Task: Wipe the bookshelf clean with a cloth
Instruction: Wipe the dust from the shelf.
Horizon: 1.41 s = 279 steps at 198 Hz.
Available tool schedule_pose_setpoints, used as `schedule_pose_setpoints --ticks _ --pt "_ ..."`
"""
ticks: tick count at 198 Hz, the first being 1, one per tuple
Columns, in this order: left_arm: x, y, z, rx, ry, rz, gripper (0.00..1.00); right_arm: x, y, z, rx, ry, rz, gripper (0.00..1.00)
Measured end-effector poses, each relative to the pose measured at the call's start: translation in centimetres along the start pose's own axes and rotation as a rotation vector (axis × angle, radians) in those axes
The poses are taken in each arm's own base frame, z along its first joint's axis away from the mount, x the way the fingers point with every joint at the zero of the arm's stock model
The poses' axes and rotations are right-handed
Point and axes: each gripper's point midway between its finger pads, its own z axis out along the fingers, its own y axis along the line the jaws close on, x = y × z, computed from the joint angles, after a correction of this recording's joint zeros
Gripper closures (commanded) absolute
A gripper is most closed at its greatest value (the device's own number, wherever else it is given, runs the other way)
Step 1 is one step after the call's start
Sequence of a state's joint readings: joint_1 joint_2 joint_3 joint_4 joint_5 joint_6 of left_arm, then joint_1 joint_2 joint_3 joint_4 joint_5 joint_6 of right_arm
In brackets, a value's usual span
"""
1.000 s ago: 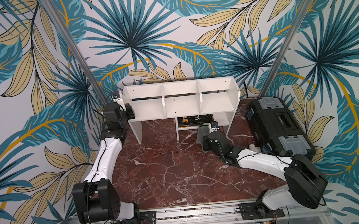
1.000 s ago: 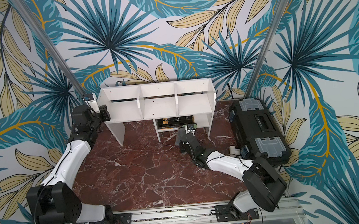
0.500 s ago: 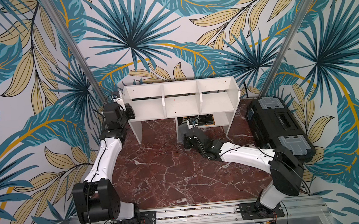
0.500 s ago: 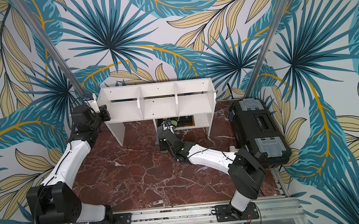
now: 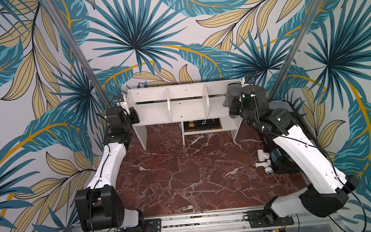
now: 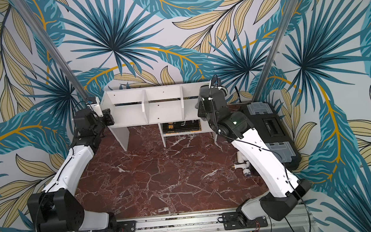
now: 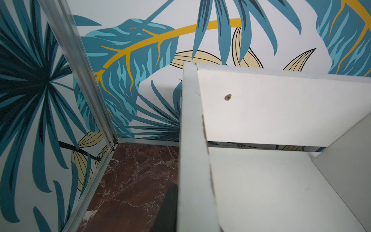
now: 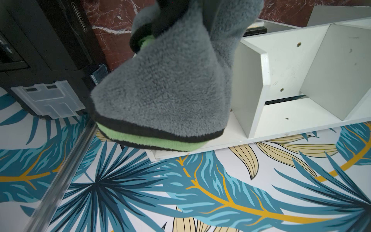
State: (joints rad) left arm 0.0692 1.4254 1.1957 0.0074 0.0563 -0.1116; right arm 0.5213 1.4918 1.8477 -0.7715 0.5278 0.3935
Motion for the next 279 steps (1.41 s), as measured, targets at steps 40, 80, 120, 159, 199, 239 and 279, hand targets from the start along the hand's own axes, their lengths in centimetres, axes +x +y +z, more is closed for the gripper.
schedule_pose_setpoints --ticks 40,80,120,159,199,239,279 --pt "0.0 -0.2 0.0 0.004 0.001 0.001 1.00 3.0 0.7 5.7 0.025 0.167 -0.034 0.96" --pt "0.1 -0.4 0.0 -0.002 0.003 0.003 1.00 4.2 0.8 8.7 0.026 0.245 -0.021 0.39" --pt "0.1 -0.5 0.0 -0.006 0.003 0.000 1.00 5.3 -0.1 8.9 0.044 0.287 -0.028 0.20" --pt "0.1 -0.5 0.0 -0.006 0.003 0.000 1.00 5.8 -1.5 7.0 0.065 0.290 -0.048 0.17" --pt "0.1 -0.5 0.0 -0.007 0.003 0.001 1.00 8.2 -2.5 6.5 0.076 0.333 -0.063 0.44" --pt "0.1 -0.5 0.0 -0.007 0.003 0.001 1.00 8.9 -1.5 9.5 0.093 0.355 -0.088 0.91" --pt "0.1 -0.5 0.0 -0.006 0.003 0.001 1.00 5.6 2.0 12.1 -0.003 0.279 -0.050 0.94"
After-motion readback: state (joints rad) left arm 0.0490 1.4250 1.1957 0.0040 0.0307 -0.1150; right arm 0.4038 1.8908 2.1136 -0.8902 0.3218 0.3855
